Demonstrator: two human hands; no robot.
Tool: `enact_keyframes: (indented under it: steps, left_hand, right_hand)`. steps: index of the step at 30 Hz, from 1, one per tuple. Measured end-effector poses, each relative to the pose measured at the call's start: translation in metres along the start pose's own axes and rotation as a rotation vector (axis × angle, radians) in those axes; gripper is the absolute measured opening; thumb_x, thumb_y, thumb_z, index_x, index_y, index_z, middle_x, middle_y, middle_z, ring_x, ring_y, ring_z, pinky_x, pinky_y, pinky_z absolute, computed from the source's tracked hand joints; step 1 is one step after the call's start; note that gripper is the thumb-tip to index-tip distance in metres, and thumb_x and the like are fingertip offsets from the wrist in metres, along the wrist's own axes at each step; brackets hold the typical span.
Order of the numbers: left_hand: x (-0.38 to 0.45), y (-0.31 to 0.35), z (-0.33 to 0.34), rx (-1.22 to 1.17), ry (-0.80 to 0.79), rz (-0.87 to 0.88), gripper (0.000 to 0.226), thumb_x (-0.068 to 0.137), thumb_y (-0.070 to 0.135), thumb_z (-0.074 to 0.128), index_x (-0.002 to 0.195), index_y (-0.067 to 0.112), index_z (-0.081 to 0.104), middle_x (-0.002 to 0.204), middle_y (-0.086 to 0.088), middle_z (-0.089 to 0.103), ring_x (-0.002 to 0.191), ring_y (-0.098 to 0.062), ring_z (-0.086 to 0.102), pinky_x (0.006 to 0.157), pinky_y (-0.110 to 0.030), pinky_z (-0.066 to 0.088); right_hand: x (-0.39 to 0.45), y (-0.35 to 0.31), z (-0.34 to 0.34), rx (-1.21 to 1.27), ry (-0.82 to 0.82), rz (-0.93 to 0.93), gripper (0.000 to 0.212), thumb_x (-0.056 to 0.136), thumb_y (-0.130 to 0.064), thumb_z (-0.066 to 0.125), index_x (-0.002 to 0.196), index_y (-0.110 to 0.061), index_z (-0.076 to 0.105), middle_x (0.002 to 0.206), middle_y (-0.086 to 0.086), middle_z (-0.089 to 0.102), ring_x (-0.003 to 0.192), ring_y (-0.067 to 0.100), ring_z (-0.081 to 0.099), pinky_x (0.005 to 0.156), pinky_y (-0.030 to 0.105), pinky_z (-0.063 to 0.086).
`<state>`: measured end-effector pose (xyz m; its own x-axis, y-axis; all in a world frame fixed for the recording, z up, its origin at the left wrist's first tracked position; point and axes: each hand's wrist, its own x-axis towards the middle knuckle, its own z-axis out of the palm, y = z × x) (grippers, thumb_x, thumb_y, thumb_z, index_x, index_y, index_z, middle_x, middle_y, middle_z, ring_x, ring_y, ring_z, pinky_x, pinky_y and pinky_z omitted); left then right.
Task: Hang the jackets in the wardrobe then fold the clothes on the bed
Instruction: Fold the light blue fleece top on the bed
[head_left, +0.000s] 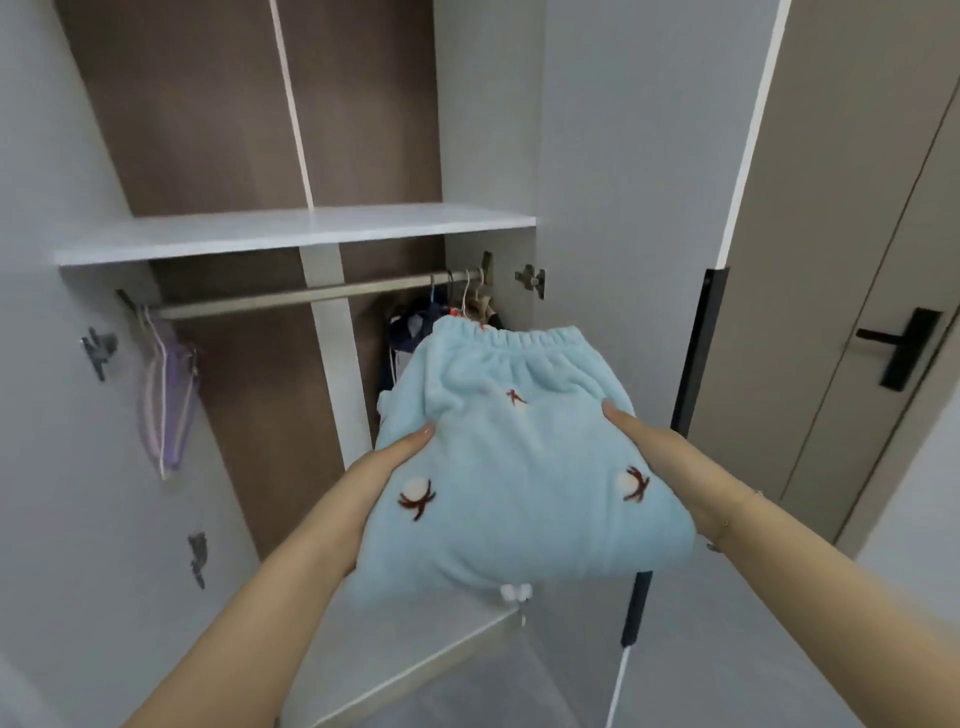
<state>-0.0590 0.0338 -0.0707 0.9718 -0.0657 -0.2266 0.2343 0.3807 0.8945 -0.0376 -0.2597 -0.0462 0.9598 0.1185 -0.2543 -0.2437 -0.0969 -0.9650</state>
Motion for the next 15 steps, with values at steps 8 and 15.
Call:
enact_keyframes:
  steps: [8, 15]
  left_hand:
    - [0.08, 0.178, 0.048, 0.099, 0.056, 0.284, 0.068, 0.049, 0.036, 0.097, 0.11, 0.016, 0.075, 0.108, -0.008, 0.074, 0.097, -0.023, 0.073, 0.078, -0.031, 0.054]
    - [0.167, 0.287, 0.06, 0.105, 0.019, 0.391, 0.036, 0.074, 0.038, 0.081, 0.105, 0.019, 0.078, 0.115, -0.011, 0.072, 0.101, -0.026, 0.071, 0.069, -0.034, 0.06]
  right_hand:
    - [0.114, -0.188, -0.002, -0.224, 0.042, -0.292, 0.047, 0.096, -0.057, 0.046, 0.097, -0.018, 0.072, 0.083, 0.0, 0.077, 0.086, 0.021, 0.072, 0.079, 0.034, 0.054]
    - [0.239, -0.321, 0.012, -0.294, 0.009, -0.478, 0.051, 0.104, -0.045, 0.037, 0.124, -0.003, 0.06, 0.114, 0.016, 0.068, 0.106, 0.033, 0.063, 0.097, 0.041, 0.048]
